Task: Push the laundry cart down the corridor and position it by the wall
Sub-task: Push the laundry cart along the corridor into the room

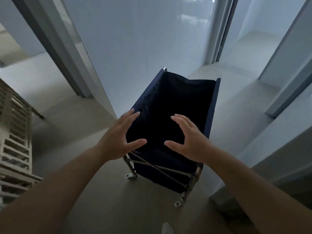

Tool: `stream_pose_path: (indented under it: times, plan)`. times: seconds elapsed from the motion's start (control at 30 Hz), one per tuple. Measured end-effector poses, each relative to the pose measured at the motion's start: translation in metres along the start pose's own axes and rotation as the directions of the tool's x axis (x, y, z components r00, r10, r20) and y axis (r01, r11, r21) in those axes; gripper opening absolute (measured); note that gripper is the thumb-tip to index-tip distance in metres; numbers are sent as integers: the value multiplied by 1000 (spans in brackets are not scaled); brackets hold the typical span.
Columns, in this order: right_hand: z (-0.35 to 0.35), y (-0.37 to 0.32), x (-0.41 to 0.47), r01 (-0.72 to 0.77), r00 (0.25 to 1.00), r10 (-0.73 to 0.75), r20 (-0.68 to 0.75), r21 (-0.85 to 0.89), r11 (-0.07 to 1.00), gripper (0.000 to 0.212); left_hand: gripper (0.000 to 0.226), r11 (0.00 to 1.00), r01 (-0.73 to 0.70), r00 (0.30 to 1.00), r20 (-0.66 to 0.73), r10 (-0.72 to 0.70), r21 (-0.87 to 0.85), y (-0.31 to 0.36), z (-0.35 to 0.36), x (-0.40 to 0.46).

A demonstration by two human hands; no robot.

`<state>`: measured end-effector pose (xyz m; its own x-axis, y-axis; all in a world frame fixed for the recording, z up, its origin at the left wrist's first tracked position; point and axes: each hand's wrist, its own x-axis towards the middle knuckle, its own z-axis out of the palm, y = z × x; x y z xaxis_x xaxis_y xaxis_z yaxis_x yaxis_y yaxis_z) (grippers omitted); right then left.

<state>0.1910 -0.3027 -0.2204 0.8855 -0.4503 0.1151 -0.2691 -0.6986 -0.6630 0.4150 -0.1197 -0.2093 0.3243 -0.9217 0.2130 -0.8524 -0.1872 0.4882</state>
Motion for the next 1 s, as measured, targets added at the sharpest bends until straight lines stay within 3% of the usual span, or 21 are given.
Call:
stream_pose_path:
  times: [0.67, 1.0]
  plan:
    - [9, 61, 60, -188, 979, 192, -72, 57, 981, 87, 87, 997, -10, 992, 127, 20, -75, -49, 43, 101]
    - [72, 75, 77, -410, 904, 408, -130, 17, 912, 84, 77, 999, -29, 983, 183, 22, 33, -139, 80, 119]
